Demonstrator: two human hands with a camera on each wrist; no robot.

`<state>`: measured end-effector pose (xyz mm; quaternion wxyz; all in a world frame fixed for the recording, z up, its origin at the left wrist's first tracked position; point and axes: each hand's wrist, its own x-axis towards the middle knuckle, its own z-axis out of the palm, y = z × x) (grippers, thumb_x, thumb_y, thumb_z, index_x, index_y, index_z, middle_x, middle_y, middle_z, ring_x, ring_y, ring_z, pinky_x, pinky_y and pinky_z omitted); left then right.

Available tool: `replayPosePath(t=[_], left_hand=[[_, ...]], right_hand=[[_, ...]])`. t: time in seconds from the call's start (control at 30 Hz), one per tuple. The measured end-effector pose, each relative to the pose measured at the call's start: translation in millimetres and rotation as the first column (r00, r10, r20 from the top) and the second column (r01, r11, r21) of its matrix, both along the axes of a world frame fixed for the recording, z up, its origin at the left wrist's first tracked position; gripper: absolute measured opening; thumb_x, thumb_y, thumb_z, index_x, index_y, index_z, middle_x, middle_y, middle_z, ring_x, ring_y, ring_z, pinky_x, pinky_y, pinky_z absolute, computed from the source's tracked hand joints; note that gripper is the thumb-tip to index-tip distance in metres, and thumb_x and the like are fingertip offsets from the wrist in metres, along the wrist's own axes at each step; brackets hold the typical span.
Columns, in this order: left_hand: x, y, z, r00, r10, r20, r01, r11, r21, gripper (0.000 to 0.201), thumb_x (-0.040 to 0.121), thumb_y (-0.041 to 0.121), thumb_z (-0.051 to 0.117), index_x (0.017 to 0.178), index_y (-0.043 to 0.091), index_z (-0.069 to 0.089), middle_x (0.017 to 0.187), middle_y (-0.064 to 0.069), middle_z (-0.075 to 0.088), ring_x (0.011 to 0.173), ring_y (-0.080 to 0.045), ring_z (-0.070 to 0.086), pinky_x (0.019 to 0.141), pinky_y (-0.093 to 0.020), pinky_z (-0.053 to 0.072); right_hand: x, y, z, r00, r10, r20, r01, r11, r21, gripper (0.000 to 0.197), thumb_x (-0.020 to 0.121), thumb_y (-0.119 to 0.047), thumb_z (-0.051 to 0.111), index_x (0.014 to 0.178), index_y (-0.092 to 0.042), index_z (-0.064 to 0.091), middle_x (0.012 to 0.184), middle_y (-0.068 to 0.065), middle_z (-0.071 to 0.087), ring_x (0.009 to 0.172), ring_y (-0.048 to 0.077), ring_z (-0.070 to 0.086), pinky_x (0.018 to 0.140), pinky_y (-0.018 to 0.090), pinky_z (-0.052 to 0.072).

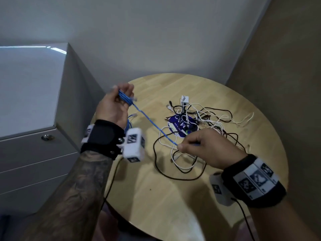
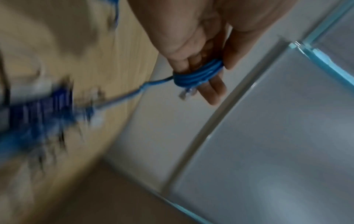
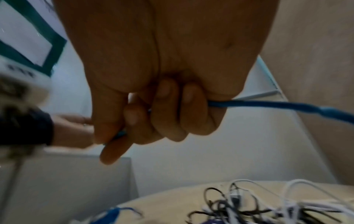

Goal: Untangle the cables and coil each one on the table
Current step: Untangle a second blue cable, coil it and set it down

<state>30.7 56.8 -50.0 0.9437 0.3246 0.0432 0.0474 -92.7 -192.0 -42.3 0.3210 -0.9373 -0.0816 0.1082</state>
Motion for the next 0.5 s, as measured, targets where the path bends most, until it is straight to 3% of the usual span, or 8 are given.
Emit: replayPosePath(t=[0.1,0.17,0.23,0.27,0.33,0.4,0.5], left_hand=[[-4,-20,-20,0.996,0.068,0.049,-0.083,0.897,0.434,0.022,0.1,0.009,0.048,0.087,0.006,0.065,0.079,-0.006,0.072,0.079,-0.023,0.073,0.061,-0.03,0.054],[-14,-36,-29,0.991,-0.027,0.128,-0.066,0.744,0.665,0.019,0.099,0.008,0.053,0.087,0.009,0.068,0.076,-0.003,0.073,0.075,-0.021,0.073,0.065,-0.029,0.054],[-28,-49,-35,0.971,-0.181,0.154,-0.032,0.545,0.838,0.02,0.098,0.007,0.053,0.085,0.009,0.068,0.074,-0.001,0.071,0.069,-0.015,0.07,0.07,-0.028,0.053],[-35,-55,-36,0.955,-0.262,0.137,-0.001,0.461,0.887,0.02,0.099,0.008,0.053,0.084,0.006,0.068,0.073,-0.001,0.07,0.067,-0.013,0.068,0.069,-0.025,0.052],[-52,-66,-34,0.9,-0.428,0.083,0.094,0.378,0.921,0.026,0.1,0.013,0.051,0.084,-0.003,0.065,0.069,-0.003,0.066,0.062,-0.012,0.064,0.066,-0.021,0.048],[-70,-77,-28,0.819,-0.573,0.001,0.259,0.372,0.891,0.036,0.103,0.018,0.045,0.085,-0.007,0.062,0.065,-0.006,0.061,0.058,-0.015,0.058,0.062,-0.021,0.047],[-86,-88,-16,0.715,-0.694,-0.084,0.462,0.38,0.801,0.034,0.094,0.026,0.043,0.079,0.001,0.062,0.056,-0.004,0.048,0.052,-0.018,0.046,0.059,-0.027,0.044]], right_hand=[[-13,7,26,0.998,0.059,-0.012,-0.055,0.971,0.231,0.019,0.087,-0.036,0.077,0.076,-0.02,0.079,0.063,-0.006,0.065,0.061,0.002,0.054,0.062,0.021,0.043],[-19,9,40,0.998,0.051,0.047,-0.065,0.914,0.401,0.014,0.083,-0.029,0.078,0.078,-0.016,0.08,0.07,0.005,0.07,0.066,0.006,0.057,0.064,0.021,0.044],[-20,4,49,0.99,-0.053,0.133,-0.03,0.83,0.557,0.017,0.08,-0.028,0.075,0.084,-0.012,0.079,0.08,0.019,0.071,0.071,0.012,0.058,0.065,0.023,0.046],[-19,0,52,0.975,-0.137,0.175,0.0,0.787,0.617,0.017,0.081,-0.026,0.073,0.086,-0.011,0.078,0.082,0.02,0.072,0.071,0.01,0.059,0.065,0.019,0.047],[-12,-10,53,0.915,-0.31,0.259,0.06,0.738,0.672,0.008,0.089,-0.017,0.07,0.086,-0.012,0.076,0.077,0.003,0.075,0.066,-0.002,0.057,0.062,0.01,0.043],[-3,-22,47,0.839,-0.427,0.336,0.123,0.751,0.649,0.011,0.093,-0.012,0.069,0.086,-0.018,0.075,0.071,-0.011,0.07,0.063,-0.005,0.053,0.061,0.009,0.04],[13,-38,30,0.752,-0.52,0.404,0.211,0.772,0.6,0.013,0.094,-0.015,0.07,0.085,-0.024,0.073,0.077,-0.006,0.068,0.071,-0.002,0.055,0.068,0.015,0.044]])
